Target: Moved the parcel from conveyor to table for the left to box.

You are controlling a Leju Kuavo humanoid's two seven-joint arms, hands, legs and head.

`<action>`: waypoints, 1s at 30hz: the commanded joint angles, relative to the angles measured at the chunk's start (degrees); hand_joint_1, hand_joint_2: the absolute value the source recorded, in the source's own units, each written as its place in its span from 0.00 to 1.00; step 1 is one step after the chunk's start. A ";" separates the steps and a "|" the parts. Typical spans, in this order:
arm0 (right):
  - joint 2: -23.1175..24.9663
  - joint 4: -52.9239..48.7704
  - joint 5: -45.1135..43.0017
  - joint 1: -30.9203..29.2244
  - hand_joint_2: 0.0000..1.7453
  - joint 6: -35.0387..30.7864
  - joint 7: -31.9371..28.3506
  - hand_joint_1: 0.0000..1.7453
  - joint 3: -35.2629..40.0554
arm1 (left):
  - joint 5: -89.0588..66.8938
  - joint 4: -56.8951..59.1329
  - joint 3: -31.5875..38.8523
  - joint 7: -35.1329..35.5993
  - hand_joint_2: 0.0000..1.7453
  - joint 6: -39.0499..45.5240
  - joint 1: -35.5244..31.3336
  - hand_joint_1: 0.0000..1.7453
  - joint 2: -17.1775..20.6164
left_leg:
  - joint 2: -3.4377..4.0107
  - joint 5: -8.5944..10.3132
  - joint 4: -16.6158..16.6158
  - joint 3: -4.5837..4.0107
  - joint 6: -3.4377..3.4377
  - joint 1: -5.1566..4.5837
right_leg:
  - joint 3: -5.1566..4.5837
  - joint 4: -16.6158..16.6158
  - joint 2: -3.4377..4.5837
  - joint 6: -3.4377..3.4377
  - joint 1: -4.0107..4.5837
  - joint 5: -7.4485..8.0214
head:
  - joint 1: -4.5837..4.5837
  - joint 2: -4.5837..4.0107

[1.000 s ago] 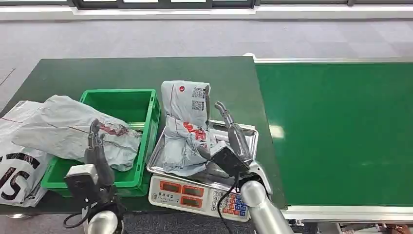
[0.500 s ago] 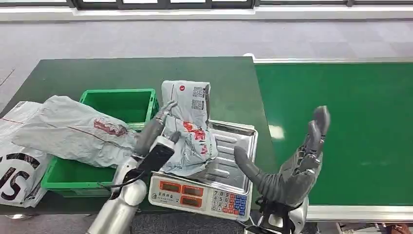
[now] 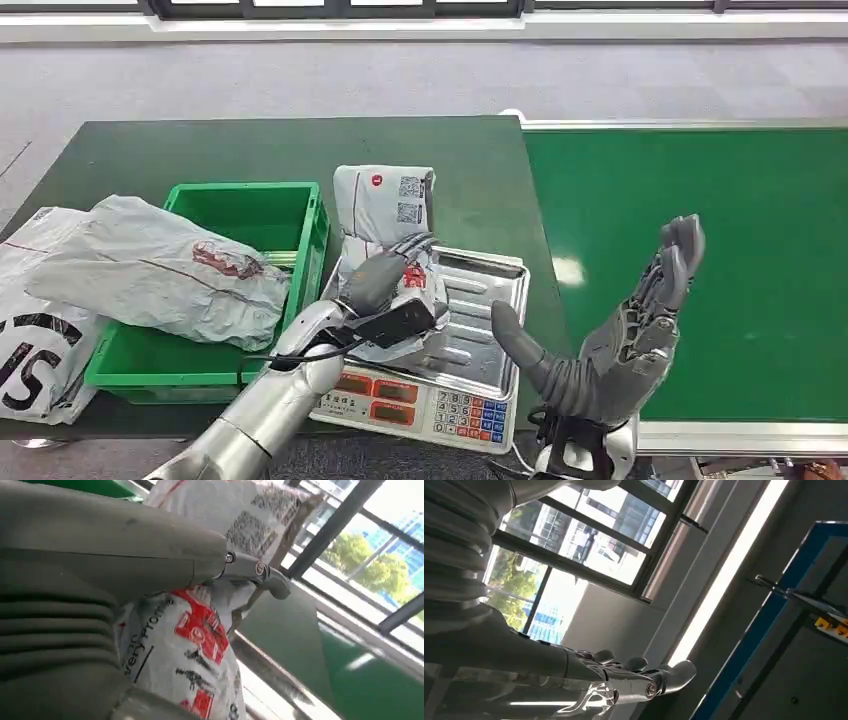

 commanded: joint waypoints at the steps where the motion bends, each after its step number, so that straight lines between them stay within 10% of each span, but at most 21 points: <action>1: -2.43 1.81 -2.15 -2.84 1.00 1.34 0.15 0.00 2.07 | -4.84 20.72 -14.05 1.23 1.00 1.61 -8.60 0.00 -2.71 | -0.02 0.07 -0.08 0.06 0.03 0.00 | 0.13 -0.12 -0.16 -0.01 0.02 0.05 | 0.00 0.00; 5: -2.36 2.04 -2.64 -3.47 1.00 1.64 0.15 0.00 2.01 | -5.75 21.81 -15.13 1.36 1.00 1.95 -8.98 0.00 -2.30 | 0.17 0.13 -0.20 0.10 0.02 0.00 | 0.17 -0.24 -0.07 -0.03 0.03 0.15 | 0.00 0.00; 6: -2.33 2.11 -2.75 -3.58 1.00 1.92 0.15 0.00 1.99 | -6.05 22.04 -15.62 1.13 1.00 1.57 -9.21 0.30 -2.13 | 0.12 0.06 -0.08 0.08 0.01 0.00 | 0.14 -0.11 -0.04 -0.02 0.02 0.07 | 0.00 0.00; 7: -2.21 2.23 -3.53 -3.83 1.00 2.73 0.15 0.00 1.82 | -7.28 22.10 -16.58 1.56 1.00 2.19 -9.42 0.99 -1.89 | 0.08 0.03 -0.02 0.08 0.02 -0.01 | 0.14 -0.04 -0.03 -0.01 0.00 0.03 | 0.00 0.00; 21: -1.59 2.47 -5.62 -5.03 1.00 4.13 0.15 0.00 1.25 | -7.66 23.19 -16.89 1.41 1.00 4.13 -9.91 1.00 -0.62 | 0.16 0.10 -0.07 0.14 0.01 0.00 | 0.20 -0.06 0.00 -0.01 0.01 0.08 | 0.00 0.00; 30: -0.30 1.86 -5.19 -4.44 1.00 5.83 0.70 0.00 0.43 | -8.95 10.60 -11.68 4.77 1.00 14.25 -8.41 1.00 6.52 | 0.36 0.12 -0.11 0.16 -0.04 0.03 | 0.13 -0.07 0.14 -0.07 0.05 0.14 | 0.00 0.00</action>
